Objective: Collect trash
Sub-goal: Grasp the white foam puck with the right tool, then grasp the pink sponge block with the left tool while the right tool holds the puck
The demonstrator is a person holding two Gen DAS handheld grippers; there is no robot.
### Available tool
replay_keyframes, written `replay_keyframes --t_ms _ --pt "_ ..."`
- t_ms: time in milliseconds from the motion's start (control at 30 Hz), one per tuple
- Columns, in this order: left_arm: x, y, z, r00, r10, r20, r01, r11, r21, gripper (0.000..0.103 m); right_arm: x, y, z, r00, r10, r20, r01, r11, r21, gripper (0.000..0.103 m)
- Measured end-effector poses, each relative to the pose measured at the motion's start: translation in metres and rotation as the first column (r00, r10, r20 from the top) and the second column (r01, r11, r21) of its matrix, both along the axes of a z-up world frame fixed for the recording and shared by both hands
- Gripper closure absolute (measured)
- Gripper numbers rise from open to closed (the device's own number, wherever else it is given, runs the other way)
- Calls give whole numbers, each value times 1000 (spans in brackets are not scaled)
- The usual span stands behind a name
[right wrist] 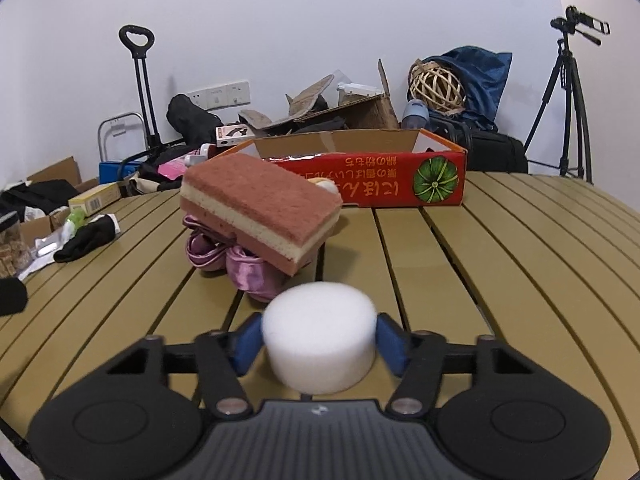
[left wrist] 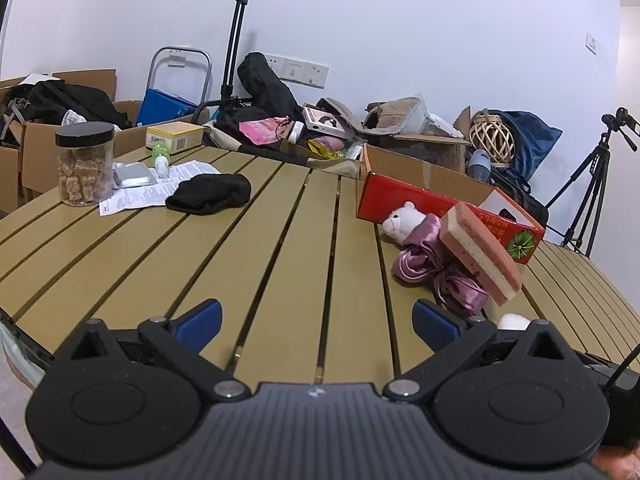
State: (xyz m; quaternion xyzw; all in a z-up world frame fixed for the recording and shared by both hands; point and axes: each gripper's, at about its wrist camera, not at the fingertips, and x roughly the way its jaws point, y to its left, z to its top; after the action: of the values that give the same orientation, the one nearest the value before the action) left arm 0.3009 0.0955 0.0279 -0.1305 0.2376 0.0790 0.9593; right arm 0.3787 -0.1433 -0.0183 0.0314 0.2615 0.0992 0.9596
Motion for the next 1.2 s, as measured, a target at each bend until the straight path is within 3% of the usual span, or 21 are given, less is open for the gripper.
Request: replay_keyframes --t_ms 467,800,1200 --pt "1 -7 -9 1000 -21 -17 22 1000 16 0 -9 -30 7 999 -28 41 25 997 80 49" --pt "14 -42 -15 997 -77 -22 79 993 87 0 -13 -66 26 994 -56 89 44 991 129 50" --pt "65 -107 9 970 -244 -17 241 937 252 0 -14 -116 29 989 -124 82 110 982 153 49"
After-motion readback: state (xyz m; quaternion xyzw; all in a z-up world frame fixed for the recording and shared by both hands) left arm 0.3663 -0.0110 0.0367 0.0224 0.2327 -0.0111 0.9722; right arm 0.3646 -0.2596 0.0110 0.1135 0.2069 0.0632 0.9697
